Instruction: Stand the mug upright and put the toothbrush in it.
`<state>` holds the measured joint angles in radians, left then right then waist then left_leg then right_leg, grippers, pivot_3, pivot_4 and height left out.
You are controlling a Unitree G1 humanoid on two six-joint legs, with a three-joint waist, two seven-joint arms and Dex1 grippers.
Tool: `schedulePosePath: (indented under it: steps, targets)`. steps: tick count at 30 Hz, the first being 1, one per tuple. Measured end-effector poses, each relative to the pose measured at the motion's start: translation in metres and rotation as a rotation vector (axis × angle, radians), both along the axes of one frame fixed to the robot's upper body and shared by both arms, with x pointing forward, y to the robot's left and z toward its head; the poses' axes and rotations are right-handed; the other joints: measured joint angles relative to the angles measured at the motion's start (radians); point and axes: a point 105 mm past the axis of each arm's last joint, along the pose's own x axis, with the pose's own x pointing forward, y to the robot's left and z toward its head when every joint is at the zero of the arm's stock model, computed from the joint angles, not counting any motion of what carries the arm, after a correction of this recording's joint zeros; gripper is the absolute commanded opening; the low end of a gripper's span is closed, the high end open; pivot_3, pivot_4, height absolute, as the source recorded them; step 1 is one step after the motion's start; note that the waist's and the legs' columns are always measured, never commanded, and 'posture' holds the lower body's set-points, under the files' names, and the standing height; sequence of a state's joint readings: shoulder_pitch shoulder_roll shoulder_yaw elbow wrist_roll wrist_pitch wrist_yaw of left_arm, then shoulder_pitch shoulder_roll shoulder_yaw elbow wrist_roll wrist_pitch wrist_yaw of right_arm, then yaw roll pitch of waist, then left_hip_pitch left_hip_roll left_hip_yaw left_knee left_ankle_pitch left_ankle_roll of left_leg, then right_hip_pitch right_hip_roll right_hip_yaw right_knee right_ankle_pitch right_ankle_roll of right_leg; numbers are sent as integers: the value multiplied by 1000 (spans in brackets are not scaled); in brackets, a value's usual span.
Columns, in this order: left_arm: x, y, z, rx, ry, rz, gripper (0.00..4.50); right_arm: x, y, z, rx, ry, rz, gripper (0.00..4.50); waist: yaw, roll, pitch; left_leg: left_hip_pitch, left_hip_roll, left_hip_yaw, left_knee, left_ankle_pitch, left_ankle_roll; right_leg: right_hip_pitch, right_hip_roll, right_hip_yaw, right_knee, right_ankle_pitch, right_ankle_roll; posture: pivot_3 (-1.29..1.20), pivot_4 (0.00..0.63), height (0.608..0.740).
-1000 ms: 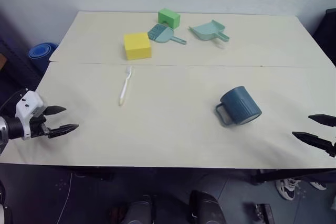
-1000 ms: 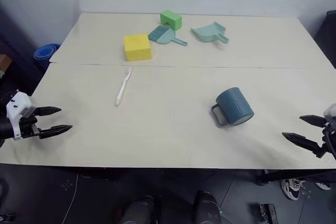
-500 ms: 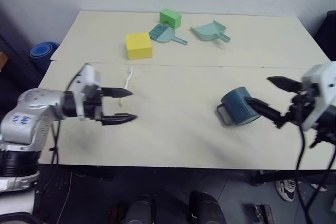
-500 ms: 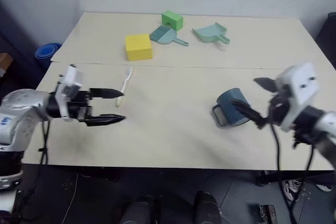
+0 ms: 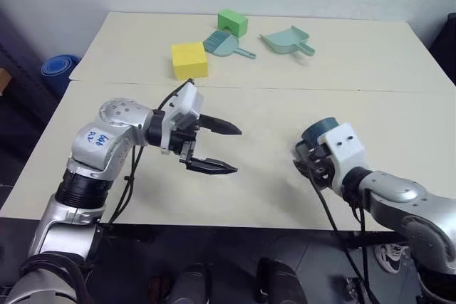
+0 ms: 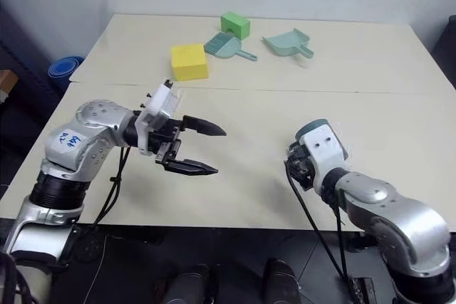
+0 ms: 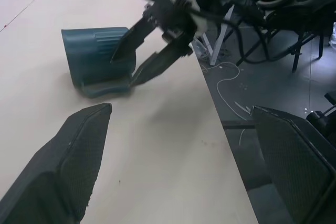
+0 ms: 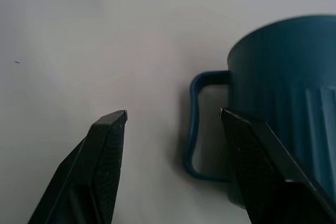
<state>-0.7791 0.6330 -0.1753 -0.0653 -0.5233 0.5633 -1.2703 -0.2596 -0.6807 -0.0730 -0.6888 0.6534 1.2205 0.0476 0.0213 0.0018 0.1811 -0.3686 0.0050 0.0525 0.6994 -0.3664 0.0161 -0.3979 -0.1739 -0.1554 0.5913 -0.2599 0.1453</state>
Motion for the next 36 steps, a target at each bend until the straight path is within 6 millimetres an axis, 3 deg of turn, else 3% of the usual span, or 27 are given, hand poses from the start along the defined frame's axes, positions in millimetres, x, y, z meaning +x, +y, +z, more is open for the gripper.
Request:
schedulePosePath:
  steps: [9, 13, 16, 22, 25, 28, 32, 36]
  targets:
    - [3, -3, 3, -9, -30, -8, 4500, 25, -1, -25, -16, 37, -74, 2930, 0, 0, 0, 0, 1, 0, 0, 0, 0, 0, 1, 0, 0, 0, 0, 0, 150, 740]
    - [4, -4, 2, -17, -24, -6, 4500, 35, 0, -25, -36, 14, -81, 2930, 0, 0, 0, 0, 2, 0, 0, 0, 0, 0, 1, 0, 0, 0, 0, 0, 150, 740]
    - [4, -4, 3, -18, -32, -5, 4500, 40, -1, -24, -46, 2, -70, 2384, -1, 0, 0, 0, 2, 0, 0, 0, 0, 0, 1, 0, 0, 0, 0, 0, 150, 740]
    - [5, -4, 2, -16, -36, 4, 4500, 43, -1, -19, -71, -22, -52, 456, -1, 0, 0, 0, 3, 0, 0, 0, 0, 0, 2, 0, 0, 0, 0, 0, 150, 740]
    - [6, -3, 0, -16, -38, 9, 4500, 44, -4, -16, -79, -27, -57, 47, 0, 0, 0, 0, 4, 0, 0, 0, 0, 0, 3, 0, 0, 0, 0, 0, 150, 740]
    - [7, -1, -2, -18, -31, 21, 4500, 45, -5, -18, -82, -23, -51, 47, -1, 0, 0, 0, 4, 0, 0, 0, 0, 0, 3, 0, -1, 0, 0, 0, 150, 740]
    - [10, 1, 1, -31, -39, 48, 4500, 53, 13, -13, 42, -66, -20, 47, -4, 0, 0, 0, 5, 1, 0, 0, -1, 0, 4, 0, -1, 0, 0, 0, 150, 740]
    - [16, 7, 5, -60, -46, 112, 4500, 61, 56, 12, 349, -182, 107, 47, -25, 2, 1, 1, 7, 0, -1, 0, -3, -1, 7, 0, 0, 0, -1, 0, 150, 740]
